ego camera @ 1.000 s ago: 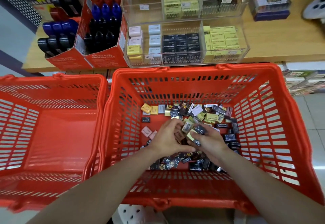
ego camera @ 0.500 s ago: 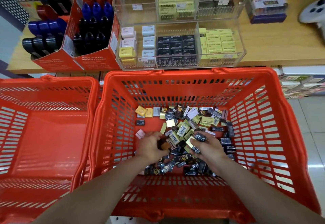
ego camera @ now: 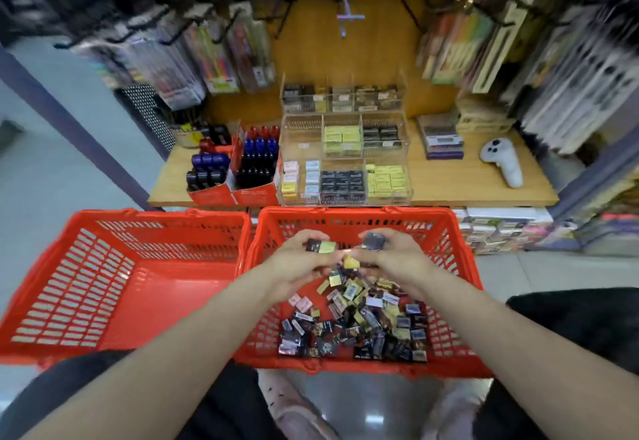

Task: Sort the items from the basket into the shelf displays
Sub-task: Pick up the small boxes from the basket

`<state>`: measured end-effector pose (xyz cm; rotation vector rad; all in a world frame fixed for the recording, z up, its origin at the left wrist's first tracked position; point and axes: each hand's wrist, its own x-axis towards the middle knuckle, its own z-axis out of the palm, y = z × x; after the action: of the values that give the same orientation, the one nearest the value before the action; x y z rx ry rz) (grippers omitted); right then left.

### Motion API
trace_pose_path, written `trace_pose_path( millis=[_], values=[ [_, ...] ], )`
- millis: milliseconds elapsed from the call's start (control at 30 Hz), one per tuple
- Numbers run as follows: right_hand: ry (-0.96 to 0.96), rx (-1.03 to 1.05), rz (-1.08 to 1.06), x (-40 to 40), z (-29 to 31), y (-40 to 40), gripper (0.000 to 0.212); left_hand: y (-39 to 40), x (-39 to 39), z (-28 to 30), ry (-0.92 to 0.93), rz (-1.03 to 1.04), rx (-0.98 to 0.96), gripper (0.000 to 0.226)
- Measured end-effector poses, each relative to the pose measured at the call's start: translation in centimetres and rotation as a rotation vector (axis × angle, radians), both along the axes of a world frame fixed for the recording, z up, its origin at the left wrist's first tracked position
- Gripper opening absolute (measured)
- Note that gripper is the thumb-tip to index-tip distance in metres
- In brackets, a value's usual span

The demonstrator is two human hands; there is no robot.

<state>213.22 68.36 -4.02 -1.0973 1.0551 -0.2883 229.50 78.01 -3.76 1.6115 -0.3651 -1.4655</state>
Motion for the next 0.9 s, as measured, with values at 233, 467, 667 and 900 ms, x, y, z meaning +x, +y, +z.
trace_pose_path(
  millis=[233, 467, 667, 900],
  values=[
    [-0.092, -0.115, 0.041, -1.0, 6.9, 3.0, 0.036, 2.7, -2.9, 5.9, 0.028, 0.146, -0.157, 0.055],
    [-0.149, 0.018, -0.005, -1.0, 10.9, 2.6, 0.037, 2.6, -1.6, 7.5, 0.234, 0.314, -0.256, 0.028],
    [-0.231, -0.024, -0.087, 0.5, 12.1, -0.6, 0.040, -1.5, 0.4, 7.9, 0.240, 0.296, -0.316, 0.024],
    [-0.419, 0.127, -0.335, 4.0, 7.9, -5.3, 0.043, -6.5, 2.6, 5.8, 0.118, 0.307, -0.394, 0.033]
  ],
)
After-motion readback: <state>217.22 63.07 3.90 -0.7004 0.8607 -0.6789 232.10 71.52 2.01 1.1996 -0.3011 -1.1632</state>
